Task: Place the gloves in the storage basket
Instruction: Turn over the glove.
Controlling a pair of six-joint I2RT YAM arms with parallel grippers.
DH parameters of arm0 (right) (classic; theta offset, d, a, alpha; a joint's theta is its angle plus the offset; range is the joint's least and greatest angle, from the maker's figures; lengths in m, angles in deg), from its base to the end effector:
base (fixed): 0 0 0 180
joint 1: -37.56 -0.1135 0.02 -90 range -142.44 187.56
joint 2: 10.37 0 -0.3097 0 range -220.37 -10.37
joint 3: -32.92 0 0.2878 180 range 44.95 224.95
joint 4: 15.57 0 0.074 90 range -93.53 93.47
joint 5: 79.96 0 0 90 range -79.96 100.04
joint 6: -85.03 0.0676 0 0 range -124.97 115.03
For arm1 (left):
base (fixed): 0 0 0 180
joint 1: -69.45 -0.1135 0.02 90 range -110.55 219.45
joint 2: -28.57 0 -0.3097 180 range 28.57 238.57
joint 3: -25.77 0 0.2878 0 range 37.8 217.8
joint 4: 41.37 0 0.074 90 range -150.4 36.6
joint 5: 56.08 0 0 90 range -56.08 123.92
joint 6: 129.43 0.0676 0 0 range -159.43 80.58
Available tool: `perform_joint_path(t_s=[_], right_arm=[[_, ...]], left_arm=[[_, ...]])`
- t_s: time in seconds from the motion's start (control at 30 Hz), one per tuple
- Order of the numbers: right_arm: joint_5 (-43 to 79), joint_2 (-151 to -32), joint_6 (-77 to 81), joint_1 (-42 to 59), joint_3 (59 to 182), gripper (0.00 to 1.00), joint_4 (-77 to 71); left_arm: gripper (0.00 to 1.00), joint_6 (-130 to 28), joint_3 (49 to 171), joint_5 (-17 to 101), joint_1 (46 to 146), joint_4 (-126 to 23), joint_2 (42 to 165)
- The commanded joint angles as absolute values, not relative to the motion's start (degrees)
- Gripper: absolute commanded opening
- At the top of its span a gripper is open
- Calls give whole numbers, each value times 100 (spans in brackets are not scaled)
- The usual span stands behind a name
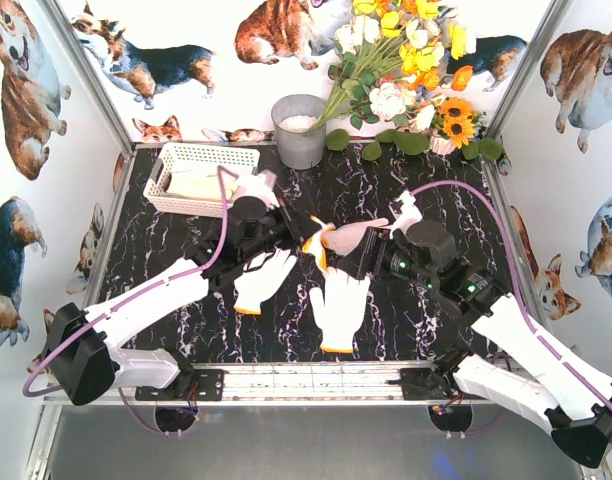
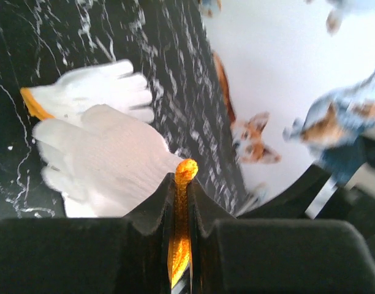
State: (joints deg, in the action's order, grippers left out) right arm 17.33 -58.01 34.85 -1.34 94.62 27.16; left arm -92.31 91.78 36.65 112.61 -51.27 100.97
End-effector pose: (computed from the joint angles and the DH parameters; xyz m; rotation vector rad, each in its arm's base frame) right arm 0.1614 0.1412 0.3446 -0.0659 2.2147 0.9416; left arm 0.2518 -0.2405 0.3370 -0.1363 2.0318 -1.1670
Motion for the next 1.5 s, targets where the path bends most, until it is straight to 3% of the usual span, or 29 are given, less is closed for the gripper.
perform_joint_path(t_s=[0.0,0.17,0.37,0.8,1.1,1.47], right_arm=[[1304,-5829,4087,-129,9298,69,1954],[1341,-6092,5246,-129,8980,65,1397],[1265,-6320,7149,-167,8114,65,-525],[415,-6890,9327,-421,8229,67,-1214],[434,-7208,9661,-432,8417,74,-1132],[431,-8116,9443,-437,8739,75,-1730]], left_arm=[[0,-10588,8875,2234,11287,-4091,9825],[0,-11065,8654,1611,11333,-3938,9634],[0,-11723,8263,937,11474,-3478,9539],[0,-12634,7945,-101,11698,-3029,9623],[0,-13049,7919,-399,11691,-3150,9377],[0,-13476,7858,-129,11691,-2887,9449]])
